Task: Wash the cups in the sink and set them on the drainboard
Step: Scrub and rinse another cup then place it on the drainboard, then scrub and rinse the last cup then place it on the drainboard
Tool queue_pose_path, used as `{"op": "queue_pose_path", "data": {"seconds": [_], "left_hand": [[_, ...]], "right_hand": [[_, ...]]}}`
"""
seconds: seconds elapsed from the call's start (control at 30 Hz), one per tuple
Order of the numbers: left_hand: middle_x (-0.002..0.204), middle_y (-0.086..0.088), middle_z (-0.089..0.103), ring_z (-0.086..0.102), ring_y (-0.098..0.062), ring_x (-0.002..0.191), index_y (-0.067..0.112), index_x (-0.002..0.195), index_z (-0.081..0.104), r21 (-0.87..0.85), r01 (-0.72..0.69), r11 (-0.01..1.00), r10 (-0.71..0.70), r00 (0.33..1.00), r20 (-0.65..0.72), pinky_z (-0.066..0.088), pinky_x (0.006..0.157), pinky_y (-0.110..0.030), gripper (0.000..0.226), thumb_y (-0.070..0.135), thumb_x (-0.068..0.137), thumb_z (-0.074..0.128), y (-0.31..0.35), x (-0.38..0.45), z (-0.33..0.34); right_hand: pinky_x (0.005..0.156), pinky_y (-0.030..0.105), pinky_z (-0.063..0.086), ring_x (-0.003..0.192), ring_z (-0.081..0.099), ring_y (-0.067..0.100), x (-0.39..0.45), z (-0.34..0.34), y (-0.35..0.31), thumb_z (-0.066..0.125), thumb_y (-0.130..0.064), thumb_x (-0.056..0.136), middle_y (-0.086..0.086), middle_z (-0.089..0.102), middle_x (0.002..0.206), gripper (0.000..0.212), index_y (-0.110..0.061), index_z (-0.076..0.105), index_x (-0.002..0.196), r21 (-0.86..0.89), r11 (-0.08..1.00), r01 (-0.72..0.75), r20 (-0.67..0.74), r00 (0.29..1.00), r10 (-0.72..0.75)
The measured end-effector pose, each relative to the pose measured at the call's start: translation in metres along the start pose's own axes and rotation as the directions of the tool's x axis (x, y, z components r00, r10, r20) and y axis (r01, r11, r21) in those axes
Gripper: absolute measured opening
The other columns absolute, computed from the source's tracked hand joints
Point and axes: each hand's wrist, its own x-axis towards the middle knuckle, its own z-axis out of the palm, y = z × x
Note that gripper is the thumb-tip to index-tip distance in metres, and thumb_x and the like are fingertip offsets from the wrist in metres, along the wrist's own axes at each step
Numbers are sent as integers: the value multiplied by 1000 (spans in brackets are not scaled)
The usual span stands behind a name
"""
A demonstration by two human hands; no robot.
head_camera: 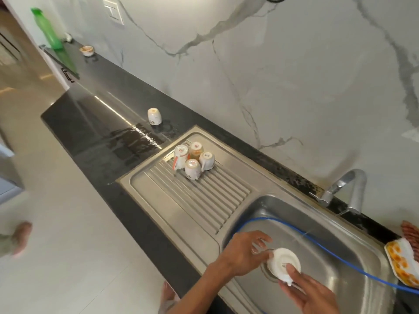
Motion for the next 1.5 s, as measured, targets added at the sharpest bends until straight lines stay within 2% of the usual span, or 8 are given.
{"op": "queue_pose_path", "data": {"seconds": [0.13,0.37,0.6,0.77,0.93,1.1,1.27,1.5], "left_hand": [[112,14,74,68,-2,94,30,122,74,-59,-8,998,5,999,-53,54,87,-17,30,46,98,66,-17,12,-56],[120,21,72,68,2,102,38,122,75,-103,25,994,-46,978,-203,55,88,-15,29,46,94,74,-91,30,-216],[112,22,76,70,6,100,37,122,75,-119,77,990,-94,986,-138,54,84,-11,29,43,93,75,-124,56,-322],[108,25,76,69,12,97,36,120,75,-79,125,989,-133,986,-101,51,82,-7,24,36,96,74,-153,72,-352],[110,24,75,69,10,99,33,122,73,-22,173,985,-174,983,-54,53,86,-10,24,29,98,72,-180,85,-371],[112,19,76,69,4,103,29,123,75,24,204,979,-203,979,-26,54,90,-14,26,31,97,73,-199,95,-386],[110,19,76,68,7,102,31,121,74,-9,240,971,-240,970,-31,54,89,-15,21,31,101,67,-201,100,-391],[104,17,77,67,14,94,26,115,76,-99,263,960,-268,963,-35,53,84,-8,18,27,98,71,-200,105,-403]], "right_hand": [[77,46,65,103,70,49,11,77,33,75,-5,90,34,72,115,35,12,67,119,-109,984,143,158,979,-125],[95,46,61,109,71,47,41,248,100,80,-15,87,26,76,111,43,2,66,124,-132,970,203,219,961,-172],[103,48,55,108,75,36,40,357,122,80,-17,88,18,77,117,39,-1,71,123,-94,973,212,177,965,-194],[99,46,60,104,77,29,49,405,140,82,-23,89,9,80,110,33,-8,76,118,-201,955,219,106,974,-201],[82,36,62,80,72,21,64,437,159,82,-23,90,10,81,95,23,-15,77,111,-282,944,172,27,985,-171],[76,41,64,71,70,22,69,452,171,79,-28,93,14,80,87,21,-17,76,110,-374,916,147,-4,987,-160],[61,28,55,66,69,20,79,461,169,79,-28,93,13,78,78,22,-13,77,108,-436,887,153,-32,982,-186],[72,45,64,73,76,25,78,472,167,79,-46,87,3,78,77,25,-25,72,99,-645,746,164,-127,940,-316]]}}
